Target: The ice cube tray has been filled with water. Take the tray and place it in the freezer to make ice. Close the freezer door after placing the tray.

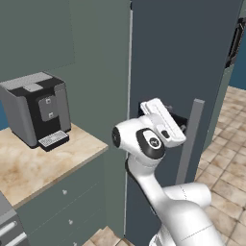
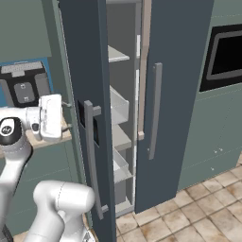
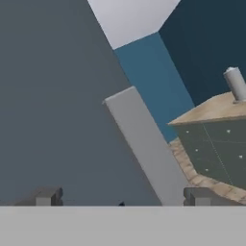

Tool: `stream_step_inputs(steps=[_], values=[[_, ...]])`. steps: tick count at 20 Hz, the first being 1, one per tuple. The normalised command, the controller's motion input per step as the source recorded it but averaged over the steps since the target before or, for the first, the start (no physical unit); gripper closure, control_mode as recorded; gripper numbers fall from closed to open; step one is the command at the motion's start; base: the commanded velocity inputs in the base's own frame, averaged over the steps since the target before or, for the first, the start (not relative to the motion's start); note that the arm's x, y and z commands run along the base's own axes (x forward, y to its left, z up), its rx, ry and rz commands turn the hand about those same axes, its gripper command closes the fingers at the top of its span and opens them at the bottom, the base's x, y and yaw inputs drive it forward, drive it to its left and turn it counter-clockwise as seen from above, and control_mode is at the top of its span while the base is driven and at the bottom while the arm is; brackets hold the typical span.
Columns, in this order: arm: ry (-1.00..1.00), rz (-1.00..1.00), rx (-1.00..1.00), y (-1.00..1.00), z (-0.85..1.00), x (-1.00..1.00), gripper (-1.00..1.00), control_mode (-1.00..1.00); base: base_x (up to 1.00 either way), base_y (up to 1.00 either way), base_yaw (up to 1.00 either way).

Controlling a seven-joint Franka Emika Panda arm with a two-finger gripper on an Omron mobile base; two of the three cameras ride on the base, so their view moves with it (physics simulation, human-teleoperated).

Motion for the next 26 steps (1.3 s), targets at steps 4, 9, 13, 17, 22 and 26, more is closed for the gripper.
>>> stream_step_inputs(steps=[4,9,13,17,22,26], values=[[-0.06,0.00,0.05,-0.23,0.00,0.26,-1.00,-1.00,0.00,0.00,0.00],[0.00,0.00,0.35,-0.49,0.00,0.35,-1.00,-1.00,0.00,0.00,0.00],[0.00,0.00,0.28,-0.46,0.00,0.37,-1.00,-1.00,0.00,0.00,0.00],[-0.07,0.04,0.13,-0.36,-0.03,0.34,-1.00,-1.00,0.00,0.00,0.00],[-0.21,0.10,0.10,-0.28,-0.06,0.40,-1.00,-1.00,0.00,0.00,0.00],[-0.41,0.23,0.14,-0.20,-0.05,0.46,-1.00,-1.00,0.00,0.00,0.00]])
